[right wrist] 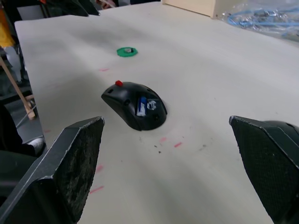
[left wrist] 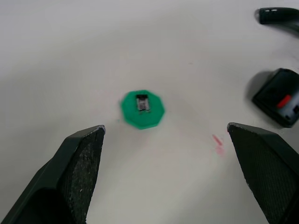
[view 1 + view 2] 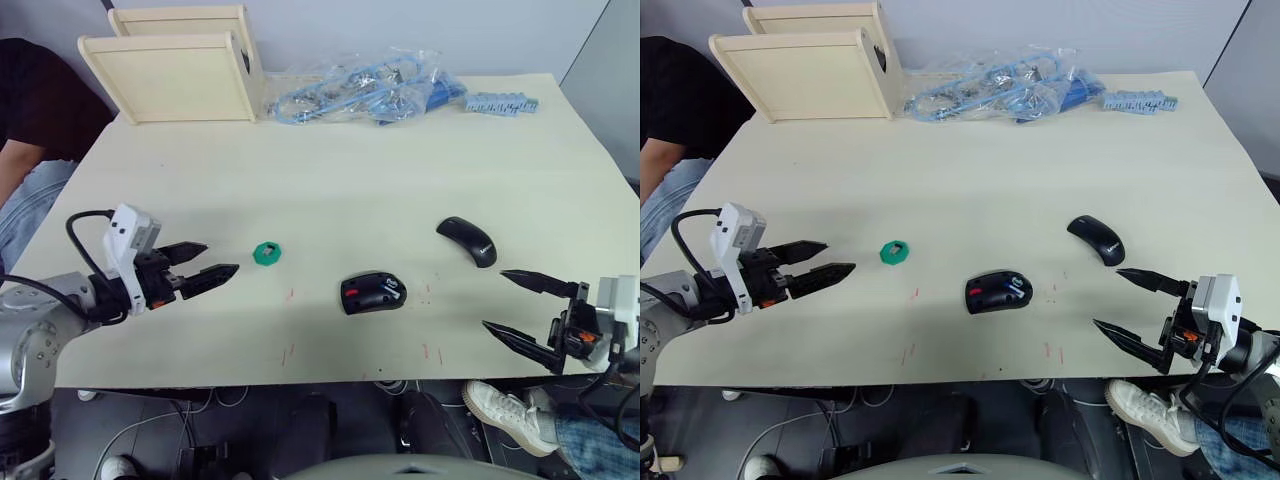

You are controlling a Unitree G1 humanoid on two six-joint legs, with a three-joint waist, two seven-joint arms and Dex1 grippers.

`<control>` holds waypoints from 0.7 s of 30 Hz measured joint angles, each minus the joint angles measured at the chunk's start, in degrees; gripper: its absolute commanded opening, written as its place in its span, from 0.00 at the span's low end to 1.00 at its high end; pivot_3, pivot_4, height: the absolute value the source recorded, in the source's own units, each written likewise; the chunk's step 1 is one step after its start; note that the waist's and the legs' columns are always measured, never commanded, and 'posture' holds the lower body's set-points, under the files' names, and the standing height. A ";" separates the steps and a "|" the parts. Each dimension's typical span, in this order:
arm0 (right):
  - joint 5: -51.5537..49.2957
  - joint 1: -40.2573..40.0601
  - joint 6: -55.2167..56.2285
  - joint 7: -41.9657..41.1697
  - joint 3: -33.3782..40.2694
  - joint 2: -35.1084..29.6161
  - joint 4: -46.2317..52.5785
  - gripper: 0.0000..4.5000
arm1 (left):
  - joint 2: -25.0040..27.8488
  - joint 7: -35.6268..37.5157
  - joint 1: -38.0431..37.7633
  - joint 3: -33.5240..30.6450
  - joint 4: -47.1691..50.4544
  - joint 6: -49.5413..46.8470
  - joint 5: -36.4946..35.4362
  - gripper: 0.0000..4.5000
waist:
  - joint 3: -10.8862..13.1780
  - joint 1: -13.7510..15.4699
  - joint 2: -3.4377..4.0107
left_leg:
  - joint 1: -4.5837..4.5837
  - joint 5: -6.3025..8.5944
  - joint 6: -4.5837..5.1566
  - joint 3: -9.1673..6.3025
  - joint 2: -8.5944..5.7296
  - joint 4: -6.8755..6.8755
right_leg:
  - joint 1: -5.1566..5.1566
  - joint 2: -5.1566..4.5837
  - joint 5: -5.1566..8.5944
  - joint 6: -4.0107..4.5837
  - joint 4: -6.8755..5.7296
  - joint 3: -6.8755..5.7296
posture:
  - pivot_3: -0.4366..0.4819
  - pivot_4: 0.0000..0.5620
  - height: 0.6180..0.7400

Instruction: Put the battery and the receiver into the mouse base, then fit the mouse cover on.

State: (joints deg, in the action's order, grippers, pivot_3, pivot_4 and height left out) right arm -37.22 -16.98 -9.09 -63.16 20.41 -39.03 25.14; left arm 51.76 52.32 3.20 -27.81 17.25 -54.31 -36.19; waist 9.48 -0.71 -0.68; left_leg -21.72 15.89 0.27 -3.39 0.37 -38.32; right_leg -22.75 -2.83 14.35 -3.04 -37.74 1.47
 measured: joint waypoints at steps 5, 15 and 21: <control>-1.17 0.27 -1.98 2.16 -0.78 0.00 3.79 1.00 | -1.12 -1.36 0.99 1.47 -0.94 1.46 0.05 0.61 | 0.02 0.03 -0.01 | 0.00 0.00 0.00 -0.02 0.01 0.00 | 0.00 -0.02 0.00 0.00 -0.01 0.00 | 0.48 0.27 1.00; -5.25 1.07 -5.71 5.24 -0.94 -0.70 10.18 1.00 | -8.39 -9.36 3.18 6.82 -0.06 4.66 1.71 0.61 | 0.11 -0.05 -0.15 | 0.00 0.00 -0.01 -0.06 0.00 0.00 | 0.00 -0.05 -0.01 0.00 -0.03 0.00 | 0.48 0.27 1.00; -4.95 1.45 -4.73 6.87 -1.73 0.55 12.36 1.00 | -9.55 -12.04 3.32 8.31 0.22 4.86 2.38 0.61 | 0.11 0.04 -0.15 | -0.01 0.00 -0.01 -0.05 -0.02 0.00 | 0.00 -0.05 -0.01 -0.01 -0.02 -0.01 | 0.48 0.27 1.00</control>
State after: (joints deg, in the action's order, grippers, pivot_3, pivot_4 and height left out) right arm -42.17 -15.53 -13.82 -56.30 18.68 -38.48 37.50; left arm 42.21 40.29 6.52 -19.50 17.47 -49.46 -33.81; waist 9.59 -0.68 -0.83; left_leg -21.73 15.89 0.27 -3.44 0.35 -38.32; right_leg -22.75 -2.88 14.33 -3.05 -37.76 1.47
